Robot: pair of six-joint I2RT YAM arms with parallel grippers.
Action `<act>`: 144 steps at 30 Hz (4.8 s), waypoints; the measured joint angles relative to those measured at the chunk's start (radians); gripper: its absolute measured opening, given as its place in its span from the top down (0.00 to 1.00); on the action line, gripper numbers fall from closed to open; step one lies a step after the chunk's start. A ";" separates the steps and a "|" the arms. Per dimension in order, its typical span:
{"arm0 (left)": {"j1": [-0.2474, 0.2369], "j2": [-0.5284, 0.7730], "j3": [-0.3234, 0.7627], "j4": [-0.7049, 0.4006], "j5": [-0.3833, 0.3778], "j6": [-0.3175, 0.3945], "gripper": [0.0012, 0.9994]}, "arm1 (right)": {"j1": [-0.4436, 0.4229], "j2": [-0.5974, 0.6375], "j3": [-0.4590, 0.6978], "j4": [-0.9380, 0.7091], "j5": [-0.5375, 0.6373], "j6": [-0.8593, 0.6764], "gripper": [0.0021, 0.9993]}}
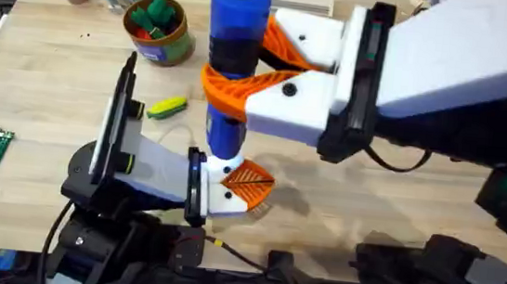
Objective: Pick up the gripper from the table and insert it into the empty holder that is missing its gripper. Then pick up a screw, insert it into the mounting hole, and use the screwdriver to tighten it. Finally, clean up the table by picking up the vegetable and placing it into the bucket.
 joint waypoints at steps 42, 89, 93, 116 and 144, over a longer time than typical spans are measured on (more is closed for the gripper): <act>0.000 0.000 0.000 0.000 0.000 0.000 0.99 | 0.002 0.035 0.000 -0.031 -0.011 0.050 0.89; 0.000 0.000 0.000 -0.001 0.002 -0.022 0.99 | 0.009 0.024 0.000 -0.042 -0.024 -0.014 0.91; -0.001 0.000 0.000 0.000 0.001 -0.018 0.99 | 0.000 0.018 -0.007 0.009 -0.024 -0.014 0.91; -0.001 0.000 0.000 0.000 0.001 -0.015 0.99 | -0.432 0.327 -0.007 -0.147 0.469 -0.773 0.91; -0.001 0.000 0.000 0.000 0.001 -0.015 0.99 | -0.555 0.746 -0.005 -0.091 0.637 -1.078 0.33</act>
